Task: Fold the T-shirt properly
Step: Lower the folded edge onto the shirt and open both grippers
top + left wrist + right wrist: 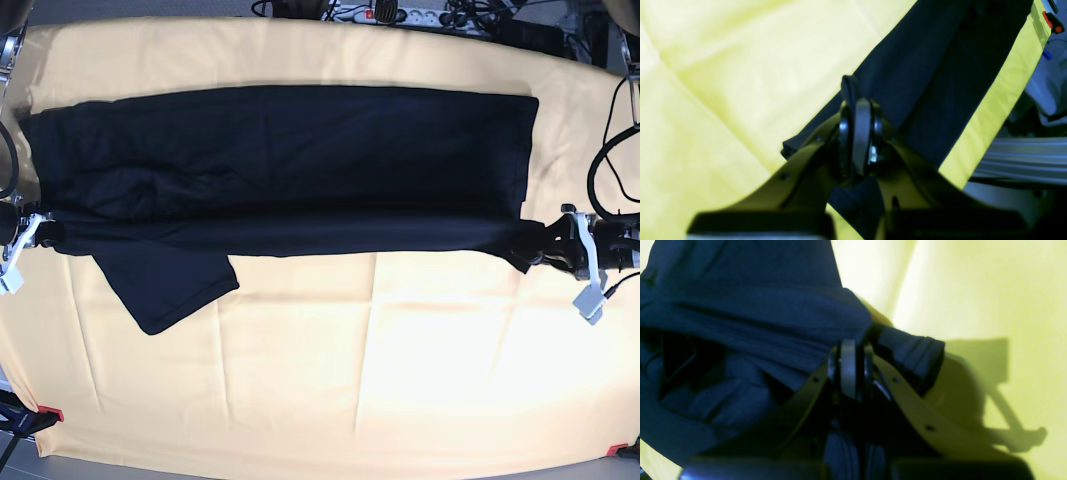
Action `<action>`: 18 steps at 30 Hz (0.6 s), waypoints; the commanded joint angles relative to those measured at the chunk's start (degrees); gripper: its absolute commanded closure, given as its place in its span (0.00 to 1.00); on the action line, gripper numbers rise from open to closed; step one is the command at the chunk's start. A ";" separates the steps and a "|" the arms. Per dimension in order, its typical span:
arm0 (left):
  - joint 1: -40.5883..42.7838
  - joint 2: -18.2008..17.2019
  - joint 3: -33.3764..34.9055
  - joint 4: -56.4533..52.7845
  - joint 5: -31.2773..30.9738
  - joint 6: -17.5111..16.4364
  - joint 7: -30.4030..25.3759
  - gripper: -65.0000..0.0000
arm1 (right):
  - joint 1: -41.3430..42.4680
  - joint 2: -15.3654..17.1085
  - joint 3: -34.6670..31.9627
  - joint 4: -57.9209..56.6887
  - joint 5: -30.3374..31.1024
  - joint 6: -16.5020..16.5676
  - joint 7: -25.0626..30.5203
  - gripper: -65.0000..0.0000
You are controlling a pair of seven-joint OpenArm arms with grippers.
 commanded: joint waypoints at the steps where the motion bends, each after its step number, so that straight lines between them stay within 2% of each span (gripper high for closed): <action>1: 0.11 -1.27 -0.55 0.76 -0.95 0.11 0.01 1.00 | 1.27 1.79 0.59 0.81 0.20 0.06 0.17 1.00; 5: 4.35 -1.25 -0.55 0.76 -0.95 0.44 0.01 0.98 | 1.31 1.79 0.59 0.81 0.44 0.06 -0.02 1.00; 6: 5.27 -1.29 -0.55 0.76 -0.95 0.22 0.01 0.85 | 1.36 1.79 0.59 0.81 0.46 0.06 0.00 0.94; 8: 6.49 -1.29 -0.55 0.76 -0.95 -0.68 0.01 0.55 | 1.49 1.95 0.59 0.81 0.44 0.06 -0.24 0.63; 9: 6.75 -1.29 -0.55 0.74 -0.95 -0.79 0.01 0.42 | 1.68 2.14 0.59 0.81 0.44 0.06 -0.26 0.47; 10: 6.80 -1.29 -0.55 0.74 -0.95 -0.81 0.01 0.35 | 1.84 2.45 0.59 0.81 0.48 0.06 -0.22 0.35; 11: 6.78 -1.31 -0.55 0.74 -0.95 -0.81 0.01 0.33 | 2.19 2.89 0.59 0.87 0.68 0.06 -0.24 0.29; 14: 6.75 -1.27 -0.55 0.74 -0.95 -0.79 0.01 0.33 | 3.85 4.74 0.59 1.25 0.90 0.06 -1.16 0.29; 18: 6.75 -1.25 -0.55 0.74 -0.95 -0.66 0.01 0.33 | 6.60 7.41 0.66 1.25 9.20 0.06 -3.08 0.29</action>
